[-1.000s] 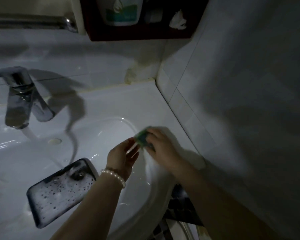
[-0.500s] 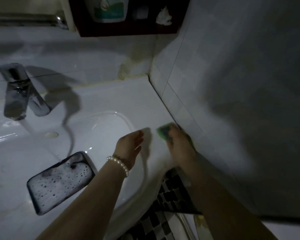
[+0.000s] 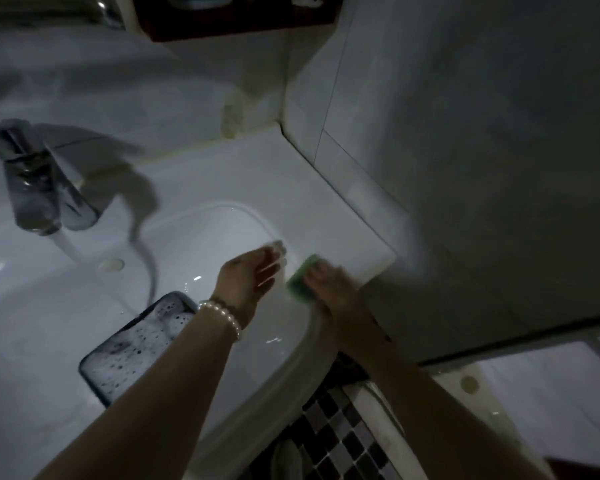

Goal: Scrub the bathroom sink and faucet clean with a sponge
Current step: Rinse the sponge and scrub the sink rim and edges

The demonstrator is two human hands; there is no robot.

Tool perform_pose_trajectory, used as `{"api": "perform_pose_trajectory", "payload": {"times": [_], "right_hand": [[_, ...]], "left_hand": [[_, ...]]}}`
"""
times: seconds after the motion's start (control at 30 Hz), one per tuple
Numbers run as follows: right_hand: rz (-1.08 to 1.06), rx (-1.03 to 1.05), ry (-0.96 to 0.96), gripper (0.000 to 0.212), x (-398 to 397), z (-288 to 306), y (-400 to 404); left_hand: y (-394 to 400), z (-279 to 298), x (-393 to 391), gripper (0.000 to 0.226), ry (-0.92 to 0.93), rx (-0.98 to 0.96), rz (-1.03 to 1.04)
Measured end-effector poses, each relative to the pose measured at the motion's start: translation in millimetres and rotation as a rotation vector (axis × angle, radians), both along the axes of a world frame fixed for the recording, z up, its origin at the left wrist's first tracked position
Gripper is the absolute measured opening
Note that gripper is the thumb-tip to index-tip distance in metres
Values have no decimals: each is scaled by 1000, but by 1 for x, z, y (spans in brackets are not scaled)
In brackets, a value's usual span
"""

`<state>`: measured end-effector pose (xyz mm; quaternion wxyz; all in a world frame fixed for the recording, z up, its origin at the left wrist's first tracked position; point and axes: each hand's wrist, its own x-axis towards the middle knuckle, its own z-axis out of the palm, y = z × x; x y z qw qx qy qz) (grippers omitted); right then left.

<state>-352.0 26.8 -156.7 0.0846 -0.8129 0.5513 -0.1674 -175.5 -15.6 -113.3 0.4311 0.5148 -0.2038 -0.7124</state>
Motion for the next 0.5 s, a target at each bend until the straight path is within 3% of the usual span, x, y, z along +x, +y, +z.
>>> {"api": "perform_pose_trajectory", "payload": {"times": [0.07,0.1,0.2,0.23,0.33,0.4,0.5], "right_hand": [[144,-32,34,30,14,1,4],[107,-46,15,28,10,5,-2],[-275,-5,60,34,-7,19,-3],[-305,-13,85,33,-5,20,7],[-56,6,113,37,33,8,55],[78,138,198,28,43,7,62],[-20,169,147,40,32,17,46]], "left_hand": [[15,0,15,25,-12,31,-25],[21,0,21,23,-31,35,-45],[38,-2,40,22,-61,43,-103],[43,-2,44,22,-59,47,-122],[57,-3,50,22,-71,63,-173],[67,-1,45,21,-93,85,-206],[76,5,39,19,-133,65,-255]]}}
